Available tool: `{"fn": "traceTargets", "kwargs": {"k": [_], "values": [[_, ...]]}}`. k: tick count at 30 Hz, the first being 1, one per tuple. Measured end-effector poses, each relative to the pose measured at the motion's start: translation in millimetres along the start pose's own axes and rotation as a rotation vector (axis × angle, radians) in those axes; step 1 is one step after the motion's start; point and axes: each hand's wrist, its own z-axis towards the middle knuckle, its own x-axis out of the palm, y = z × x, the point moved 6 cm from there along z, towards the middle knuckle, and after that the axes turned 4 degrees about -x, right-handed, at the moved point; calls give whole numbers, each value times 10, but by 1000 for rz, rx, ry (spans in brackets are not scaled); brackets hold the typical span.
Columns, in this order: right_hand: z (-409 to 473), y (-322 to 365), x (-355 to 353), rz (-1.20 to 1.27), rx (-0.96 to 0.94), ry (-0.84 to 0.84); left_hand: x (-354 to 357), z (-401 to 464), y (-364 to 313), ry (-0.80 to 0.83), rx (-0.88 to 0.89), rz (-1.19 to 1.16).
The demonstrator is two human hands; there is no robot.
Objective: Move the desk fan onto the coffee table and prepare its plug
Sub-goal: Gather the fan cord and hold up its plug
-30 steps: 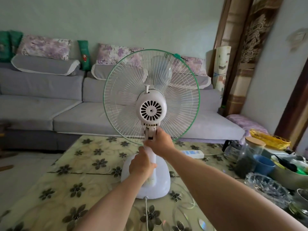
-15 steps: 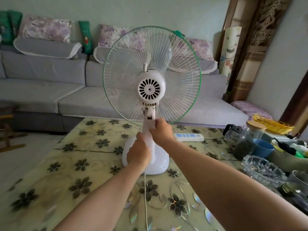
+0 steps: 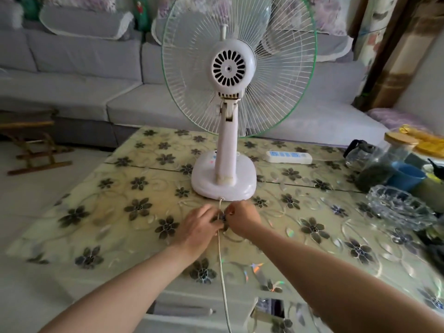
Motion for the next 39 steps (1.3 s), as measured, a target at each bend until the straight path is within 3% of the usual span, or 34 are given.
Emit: {"fn": "traceTargets", "kwargs": {"k": [5,8,10,13,17,21,25,28,34,36,39], "values": [[-220,120,143,96,5,50,-271,53,-88,-25,183,227],[-391,206,318,389,89,131,-331,117,-70,-37,239,330],[-524,237,454,578,183,235,-349,215,20,-25,229,409],[-531,202,462,521,187,206,-334,391,130,11,162,499],[-341,48,296,417,203,53,-188,476,217,30,148,475],[-374,35,154,348,247,152,-223,433,117,160,105,315],[-483,179,-136,204,229,227,-479,405,-303,244,198,101],[-629,326,-485,174,156,275,-714,382,-407,347,129,112],[-1235,398,-1309,400,166,673,-1356,354,-125,571,-146,263],[-1485,473,-1607,474,187,742,-1568,387,-311,600,-104,261],[-1631,630,-2055,493,239,641,-1857,452,-1156,577,78,97]]}}
